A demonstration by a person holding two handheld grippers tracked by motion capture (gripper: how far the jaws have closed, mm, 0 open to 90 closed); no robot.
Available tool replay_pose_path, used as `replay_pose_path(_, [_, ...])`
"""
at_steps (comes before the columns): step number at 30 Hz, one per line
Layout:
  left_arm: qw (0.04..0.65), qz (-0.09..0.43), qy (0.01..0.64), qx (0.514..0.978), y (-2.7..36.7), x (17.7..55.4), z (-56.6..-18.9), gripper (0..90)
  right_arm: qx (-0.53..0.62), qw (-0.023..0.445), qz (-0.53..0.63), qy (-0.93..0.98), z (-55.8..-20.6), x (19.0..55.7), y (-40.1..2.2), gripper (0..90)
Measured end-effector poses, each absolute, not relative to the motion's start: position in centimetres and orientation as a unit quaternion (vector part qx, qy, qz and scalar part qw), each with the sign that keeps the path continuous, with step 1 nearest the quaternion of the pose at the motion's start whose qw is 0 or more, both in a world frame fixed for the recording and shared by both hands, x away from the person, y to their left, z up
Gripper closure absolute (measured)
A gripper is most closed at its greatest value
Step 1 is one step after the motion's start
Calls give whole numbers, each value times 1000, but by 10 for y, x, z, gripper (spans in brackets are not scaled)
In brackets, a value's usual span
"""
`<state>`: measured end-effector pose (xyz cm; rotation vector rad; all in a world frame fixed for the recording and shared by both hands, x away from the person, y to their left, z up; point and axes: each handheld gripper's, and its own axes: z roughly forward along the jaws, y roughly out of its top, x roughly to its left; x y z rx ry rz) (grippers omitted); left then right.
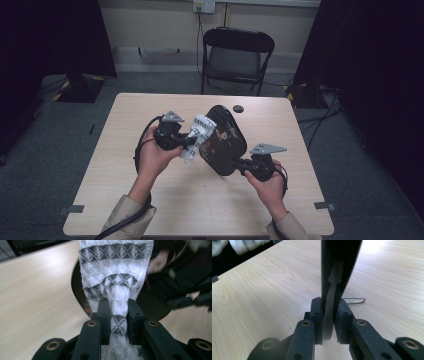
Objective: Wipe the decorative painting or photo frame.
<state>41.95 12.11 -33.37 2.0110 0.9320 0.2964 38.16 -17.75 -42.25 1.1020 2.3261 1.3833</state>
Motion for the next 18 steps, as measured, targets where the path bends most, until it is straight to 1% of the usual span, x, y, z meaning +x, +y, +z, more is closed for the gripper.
replay_pose_path(4, [462,129,367,797,115,422,-311,759,374,110,470,792,-422,382,-177,790])
replay_pose_path(5, [462,129,367,797,115,422,-311,758,374,110,470,792,-422,382,-177,790])
replay_pose_path(6, [474,135,358,793,108,422,-300,758,375,109,470,791,-422,382,-177,790])
replay_pose_path(9, [481,135,348,793,100,422,-293,758,374,111,471,791,-422,382,-177,790])
replay_pose_path(13, [461,138,348,805,89,427,-296,758,374,110,470,792,-422,382,-177,790])
replay_pose_path(18, [451,133,349,811,86,430,-306,758,374,110,469,792,-422,382,-177,790])
